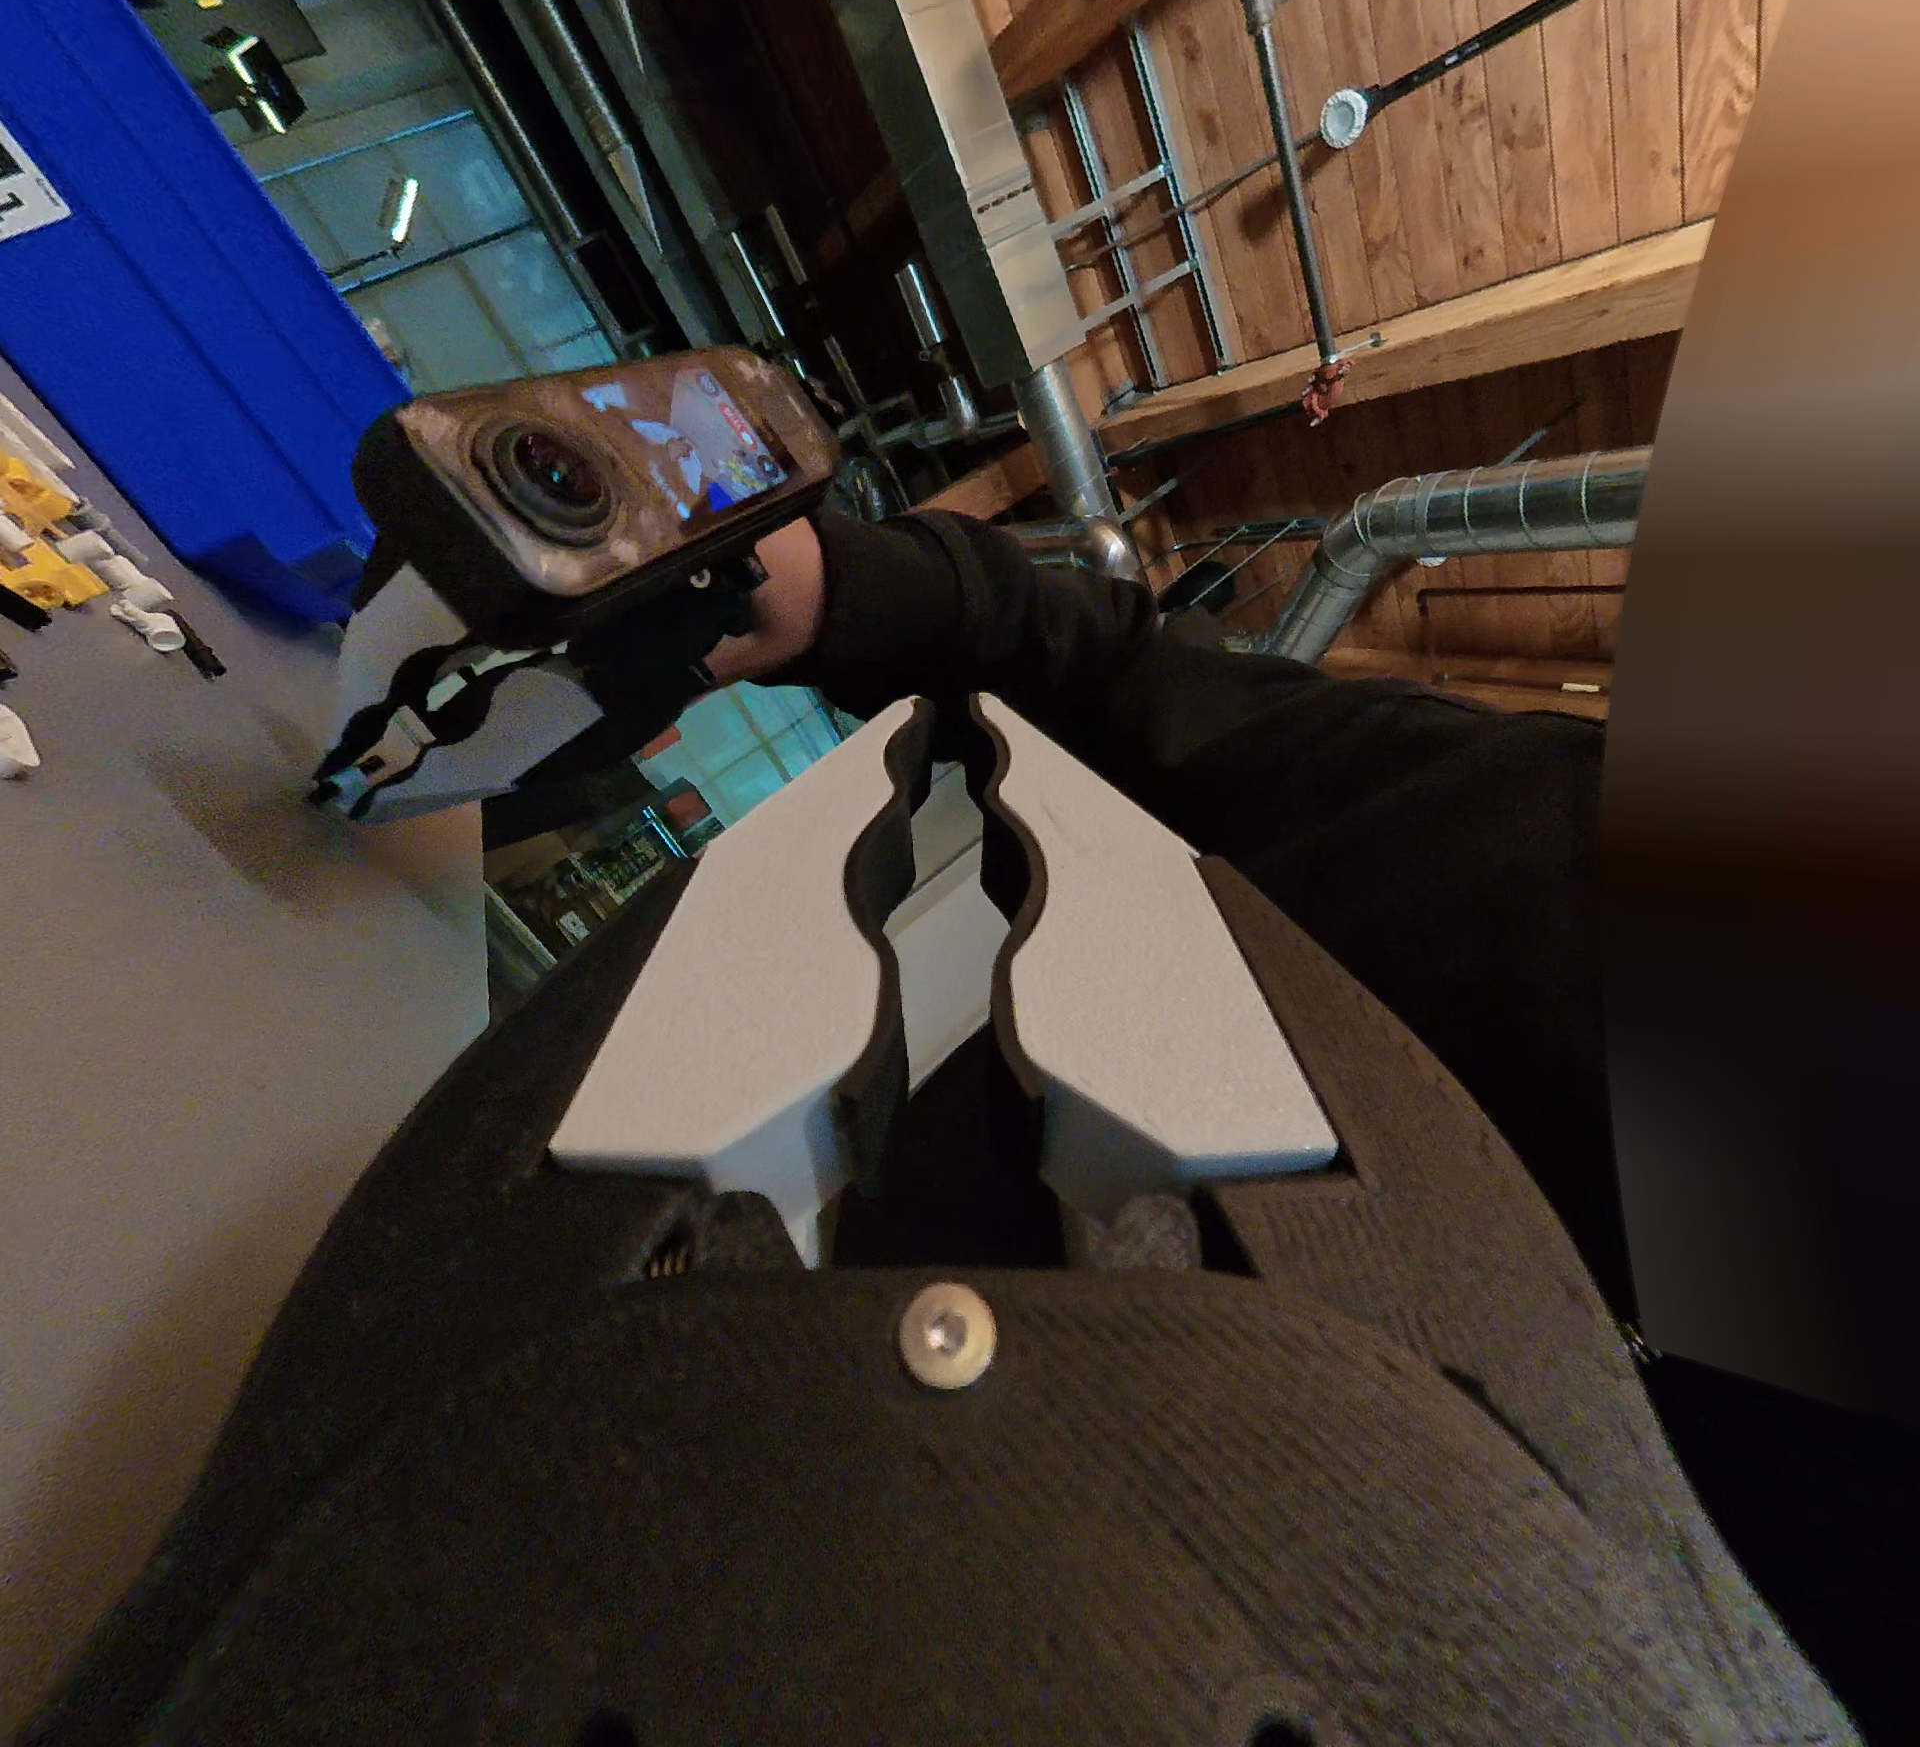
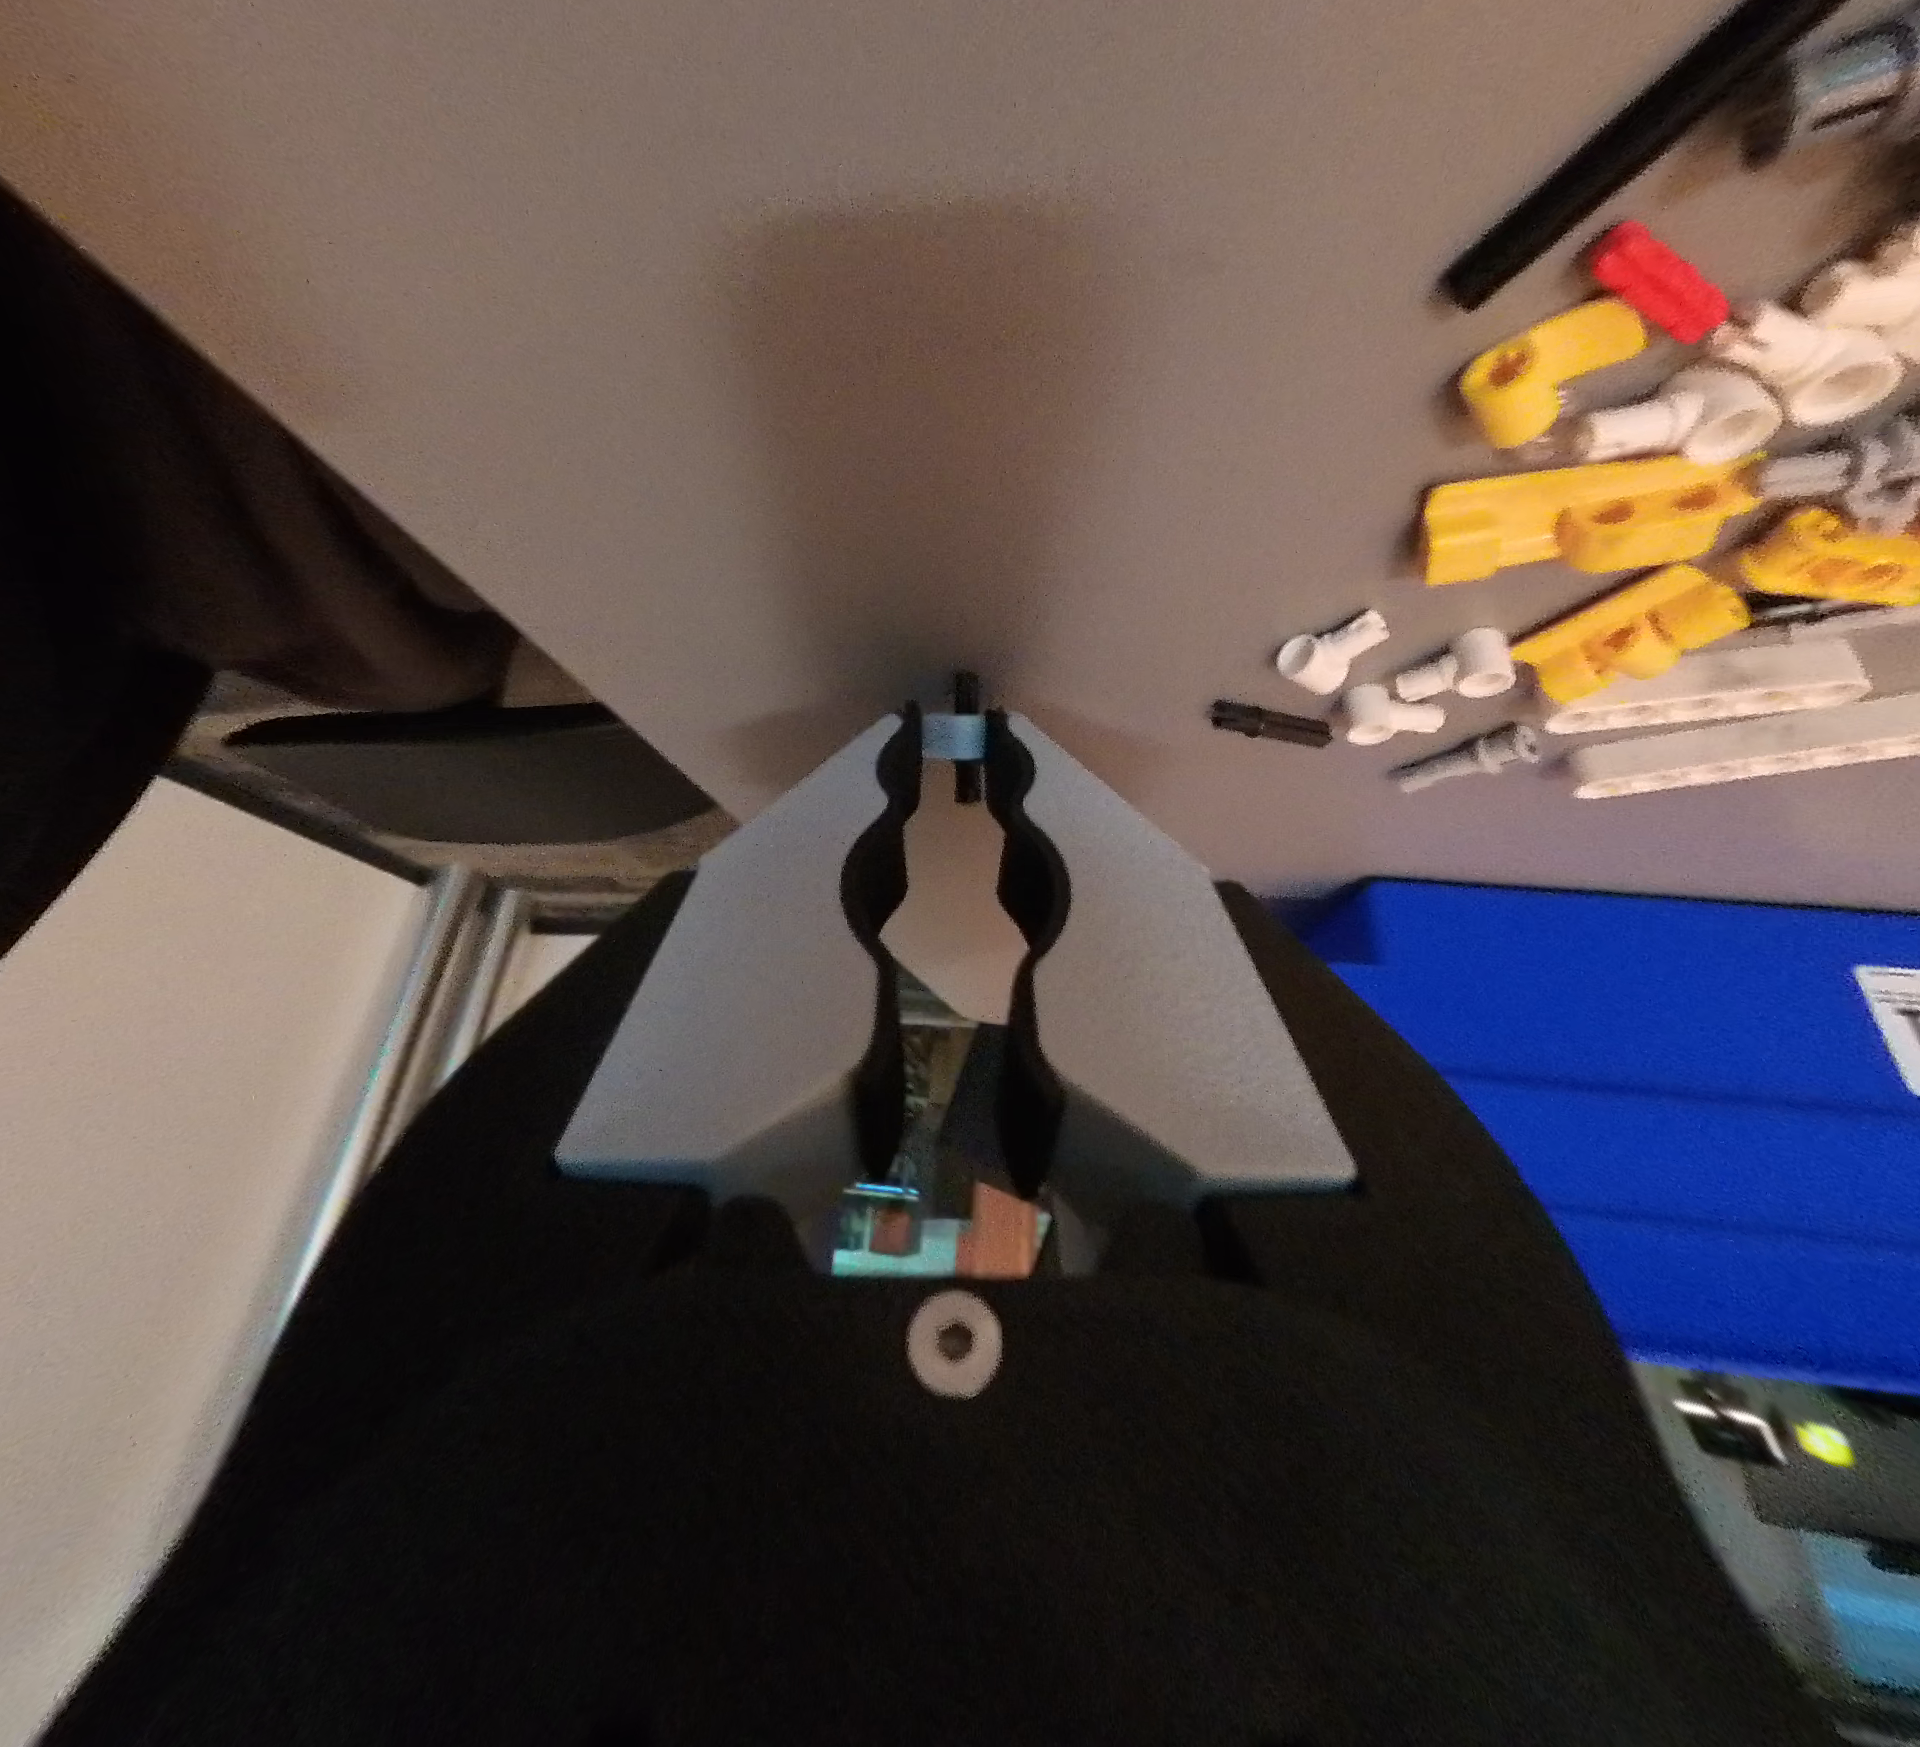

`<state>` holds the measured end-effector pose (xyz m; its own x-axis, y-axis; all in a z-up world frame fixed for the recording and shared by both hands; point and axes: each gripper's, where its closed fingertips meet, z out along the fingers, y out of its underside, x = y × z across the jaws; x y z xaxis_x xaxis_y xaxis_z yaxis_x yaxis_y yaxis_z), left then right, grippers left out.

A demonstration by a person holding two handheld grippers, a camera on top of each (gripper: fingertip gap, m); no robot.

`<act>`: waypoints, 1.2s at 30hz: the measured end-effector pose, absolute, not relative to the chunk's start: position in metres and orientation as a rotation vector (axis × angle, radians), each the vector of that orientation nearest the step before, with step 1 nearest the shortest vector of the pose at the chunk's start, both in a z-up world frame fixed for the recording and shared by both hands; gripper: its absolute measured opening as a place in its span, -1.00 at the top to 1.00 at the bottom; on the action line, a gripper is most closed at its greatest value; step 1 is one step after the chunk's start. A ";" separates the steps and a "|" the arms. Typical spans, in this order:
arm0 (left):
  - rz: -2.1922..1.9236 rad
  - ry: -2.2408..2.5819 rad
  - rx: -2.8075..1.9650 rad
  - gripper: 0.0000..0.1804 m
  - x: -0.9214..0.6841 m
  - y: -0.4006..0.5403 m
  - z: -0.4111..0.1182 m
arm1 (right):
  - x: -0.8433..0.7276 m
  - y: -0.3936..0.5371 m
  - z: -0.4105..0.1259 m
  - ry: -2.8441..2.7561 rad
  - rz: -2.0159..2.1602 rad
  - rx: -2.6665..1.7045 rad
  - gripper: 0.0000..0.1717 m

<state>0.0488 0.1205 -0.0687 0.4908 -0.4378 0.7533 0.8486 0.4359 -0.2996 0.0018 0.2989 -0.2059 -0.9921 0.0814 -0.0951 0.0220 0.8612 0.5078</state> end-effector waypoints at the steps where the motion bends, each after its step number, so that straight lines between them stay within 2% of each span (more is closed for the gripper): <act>1: -0.875 -0.643 -0.735 0.97 0.049 0.120 -0.069 | 0.002 0.297 -0.202 2.921 0.775 0.098 0.88; 5: -0.878 -0.645 -0.715 0.97 0.047 0.118 -0.068 | 0.003 0.286 -0.183 2.951 0.683 0.127 0.88; 10: -0.883 -0.647 -0.714 0.97 0.047 0.117 -0.068 | -0.004 0.278 -0.189 3.011 0.611 0.096 0.87; 16: -0.823 -0.696 -0.746 0.91 0.043 0.122 -0.073 | 0.001 0.217 -0.167 3.120 0.012 0.050 0.87; 23: -0.467 -0.880 -0.991 0.84 0.029 0.147 -0.102 | 0.023 0.163 -0.121 3.235 -0.815 -0.158 0.87; 27: -0.431 -0.859 -1.036 0.64 0.033 0.155 -0.102 | 0.040 0.153 -0.121 3.192 -1.097 -0.191 0.87; 28: -0.446 -0.839 -1.027 0.65 0.035 0.157 -0.100 | 0.043 0.151 -0.122 3.161 -1.173 -0.181 0.87; 30: -0.488 -0.838 -1.050 0.85 0.039 0.163 -0.102 | 0.044 0.147 -0.119 3.098 -1.351 -0.141 0.87; 36: -0.508 -0.839 -1.039 0.90 0.040 0.170 -0.100 | 0.045 0.151 -0.110 2.865 -1.788 0.002 0.87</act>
